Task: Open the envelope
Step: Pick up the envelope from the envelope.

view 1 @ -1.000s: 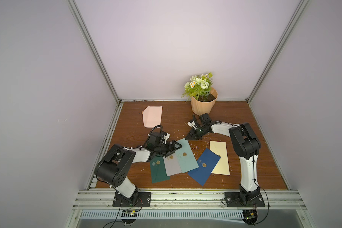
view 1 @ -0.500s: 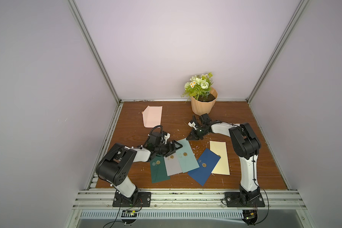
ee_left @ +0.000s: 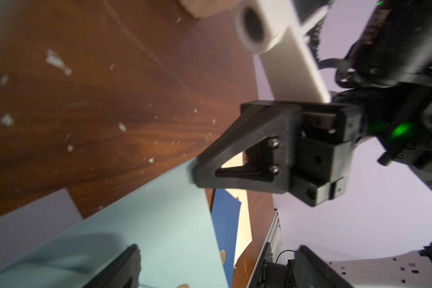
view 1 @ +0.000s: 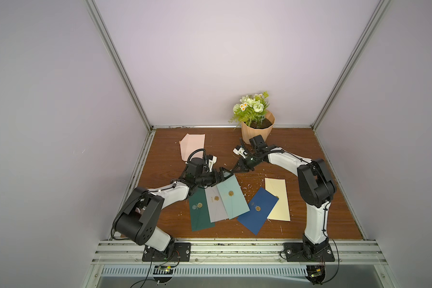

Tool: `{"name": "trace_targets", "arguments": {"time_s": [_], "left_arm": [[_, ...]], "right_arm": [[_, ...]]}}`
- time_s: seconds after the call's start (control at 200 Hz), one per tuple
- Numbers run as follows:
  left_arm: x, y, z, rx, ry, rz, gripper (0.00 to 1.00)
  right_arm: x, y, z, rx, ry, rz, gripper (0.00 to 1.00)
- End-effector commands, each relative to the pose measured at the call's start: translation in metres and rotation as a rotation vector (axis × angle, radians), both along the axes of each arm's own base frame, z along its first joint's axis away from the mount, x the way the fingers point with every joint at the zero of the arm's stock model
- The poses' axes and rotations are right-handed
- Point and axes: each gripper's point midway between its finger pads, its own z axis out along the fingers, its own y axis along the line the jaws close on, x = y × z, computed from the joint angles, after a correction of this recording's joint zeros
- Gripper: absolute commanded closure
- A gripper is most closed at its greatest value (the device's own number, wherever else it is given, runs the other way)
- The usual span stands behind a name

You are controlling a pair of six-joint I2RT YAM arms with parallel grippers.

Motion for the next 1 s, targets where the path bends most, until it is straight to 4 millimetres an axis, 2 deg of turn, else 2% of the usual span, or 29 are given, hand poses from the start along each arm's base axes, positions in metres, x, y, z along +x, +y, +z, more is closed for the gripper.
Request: {"name": "trace_targets", "arguments": {"time_s": [0.0,0.195,0.345,0.525,0.711,0.886,0.996], "left_arm": [[0.005,0.005,0.035,-0.019,-0.112,0.019,0.01],[0.010,0.037,0.078,-0.070,-0.226,0.117,0.00],[0.009,0.061,0.093,-0.050,-0.298,0.169,0.00],[0.007,0.062,0.092,-0.041,-0.311,0.154,0.02],[0.006,0.060,0.104,-0.069,-0.353,0.124,0.05],[0.012,0.073,0.109,-0.087,-0.361,0.137,0.03],[0.011,0.070,0.114,-0.118,-0.366,0.101,0.05]], "right_arm": [[-0.005,-0.002,0.040,0.047,-0.031,0.014,1.00],[0.000,-0.010,0.074,0.094,-0.067,-0.014,1.00],[0.003,-0.014,0.110,0.163,-0.094,-0.026,1.00],[0.002,-0.016,0.147,0.269,-0.098,-0.024,1.00],[-0.003,-0.019,0.185,0.385,-0.112,-0.016,1.00],[-0.005,-0.023,0.208,0.423,-0.139,-0.019,1.00],[-0.006,-0.024,0.217,0.445,-0.147,-0.025,1.00]]}}
